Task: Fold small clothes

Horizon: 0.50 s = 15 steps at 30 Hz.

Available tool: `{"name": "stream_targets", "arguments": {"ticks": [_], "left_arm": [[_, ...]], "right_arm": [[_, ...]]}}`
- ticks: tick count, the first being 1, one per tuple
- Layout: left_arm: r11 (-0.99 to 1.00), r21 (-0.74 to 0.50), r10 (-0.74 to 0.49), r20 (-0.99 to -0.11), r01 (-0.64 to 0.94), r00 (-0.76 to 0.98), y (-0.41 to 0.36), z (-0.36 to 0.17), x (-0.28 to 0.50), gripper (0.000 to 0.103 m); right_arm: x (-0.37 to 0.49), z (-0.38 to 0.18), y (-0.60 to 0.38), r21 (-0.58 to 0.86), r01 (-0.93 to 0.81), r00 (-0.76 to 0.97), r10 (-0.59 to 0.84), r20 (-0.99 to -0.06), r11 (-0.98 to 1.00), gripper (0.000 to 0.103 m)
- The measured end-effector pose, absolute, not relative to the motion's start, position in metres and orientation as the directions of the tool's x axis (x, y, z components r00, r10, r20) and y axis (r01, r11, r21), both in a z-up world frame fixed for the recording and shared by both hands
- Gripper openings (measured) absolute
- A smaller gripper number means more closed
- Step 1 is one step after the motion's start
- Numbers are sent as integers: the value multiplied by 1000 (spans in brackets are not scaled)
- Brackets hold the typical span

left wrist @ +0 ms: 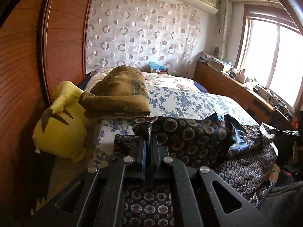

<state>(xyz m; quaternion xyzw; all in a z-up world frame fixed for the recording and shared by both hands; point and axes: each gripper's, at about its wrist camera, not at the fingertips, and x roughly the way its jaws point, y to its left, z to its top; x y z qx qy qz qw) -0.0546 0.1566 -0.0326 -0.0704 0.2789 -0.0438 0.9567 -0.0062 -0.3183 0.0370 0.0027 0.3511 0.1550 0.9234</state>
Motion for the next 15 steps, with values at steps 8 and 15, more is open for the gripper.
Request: {"name": "stream_targets", "arguments": {"ticks": [8,15], "left_arm": [[988,-150,-119,-543,43,831,161,-27,-51,24],[991,-116,-114,-522,63,845,165,-15,-36,61]], "right_arm": [[-10,46,-323,103,-296,715,291,-636,950,4],[3,65,-322,-19,-257,773,194,-604,966,32]]}}
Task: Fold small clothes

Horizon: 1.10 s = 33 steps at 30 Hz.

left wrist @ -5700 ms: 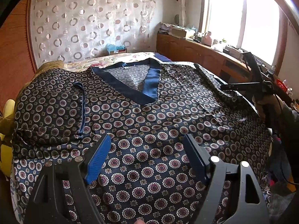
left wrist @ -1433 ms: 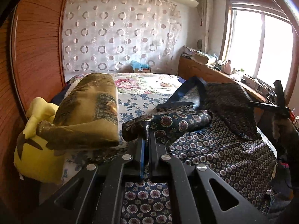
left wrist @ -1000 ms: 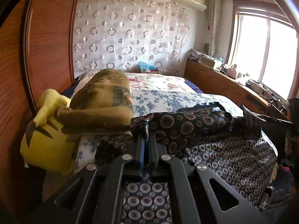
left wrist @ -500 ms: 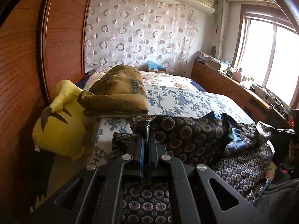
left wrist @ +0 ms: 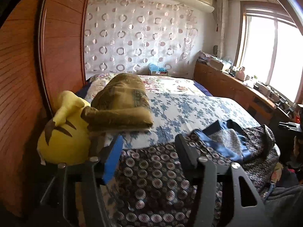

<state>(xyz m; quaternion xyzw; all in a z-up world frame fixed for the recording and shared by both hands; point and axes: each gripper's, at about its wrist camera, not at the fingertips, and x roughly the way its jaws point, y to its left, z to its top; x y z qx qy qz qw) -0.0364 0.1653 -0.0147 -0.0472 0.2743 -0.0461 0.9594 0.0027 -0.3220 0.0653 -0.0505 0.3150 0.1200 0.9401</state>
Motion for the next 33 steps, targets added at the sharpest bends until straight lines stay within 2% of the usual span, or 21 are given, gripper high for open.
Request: {"name": "stream_targets", "arguments": {"ticks": [3,5,11,16,23,33], "left_arm": [[993,-107,-104,-541,54,835,172,-20,-16,62],[995,-97,-86,-568,37,818,178,-29,2,62],[998,-59,-45,-658,8,752,191,-60,36,62],[999,-42,-20,-712,-14,702,200,-81,45,62],[999,-46,-27,-754,-11,657,202,-101,47,62],[1000,-24,-18,-765,0,643,195,-103,49,62]], "right_arm": [[21,60,-321,-5,-247,771,194,-607,969,41],[26,57,-321,0,-240,767,190,-612,971,43],[61,21,-318,23,-187,741,156,-653,982,43],[72,14,-322,55,-161,726,156,-670,985,43],[70,14,-324,83,-157,717,172,-675,984,43],[75,10,-318,106,-198,700,216,-681,974,47]]}}
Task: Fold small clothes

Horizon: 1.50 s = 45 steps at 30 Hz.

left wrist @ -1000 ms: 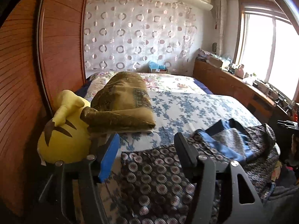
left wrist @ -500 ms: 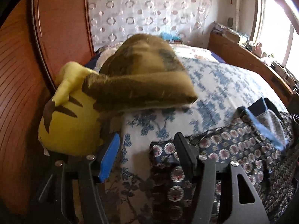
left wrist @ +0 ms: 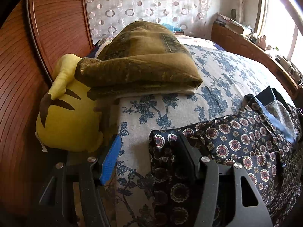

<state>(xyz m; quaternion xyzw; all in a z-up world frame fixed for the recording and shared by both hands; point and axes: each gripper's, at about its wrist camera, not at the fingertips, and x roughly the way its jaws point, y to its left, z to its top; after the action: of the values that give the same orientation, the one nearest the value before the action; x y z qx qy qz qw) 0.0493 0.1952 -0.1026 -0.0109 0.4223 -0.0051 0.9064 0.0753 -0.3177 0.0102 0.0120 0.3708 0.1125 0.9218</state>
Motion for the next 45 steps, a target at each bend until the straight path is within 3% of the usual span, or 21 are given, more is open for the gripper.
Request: {"name": "stream_targets", "arguments": {"ticks": [13,16,20,24,27,29,37,45], "left_arm": [[999,-32,-36,-761,18,648,192,-102,47,58],[999,-37,-52,-761,36,646,189,-101,45,48],[996,-48,-87,-763,78,641,179,-99,42,23],[996,-42,-79,-761,73,644,174,-98,40,8],[996,-57,-87,-742,67,665,172,-92,34,5],[995,-67,-98,-716,72,692,169,-83,27,5],[991,-83,-130,-575,101,808,150,-22,-8,4],[986,-67,-164,-407,150,899,139,55,-22,4]], "right_arm": [[80,4,-307,63,-198,676,183,-714,978,50],[80,3,-305,58,-199,678,180,-713,978,51],[81,2,-298,29,-204,675,162,-720,979,51],[78,2,-292,31,-265,669,207,-714,964,28],[74,2,-288,31,-293,670,228,-706,956,11],[72,2,-286,28,-296,675,230,-701,955,9],[46,36,-293,67,-305,747,283,-601,950,7],[9,118,-297,12,-340,839,309,-447,940,7]]}}
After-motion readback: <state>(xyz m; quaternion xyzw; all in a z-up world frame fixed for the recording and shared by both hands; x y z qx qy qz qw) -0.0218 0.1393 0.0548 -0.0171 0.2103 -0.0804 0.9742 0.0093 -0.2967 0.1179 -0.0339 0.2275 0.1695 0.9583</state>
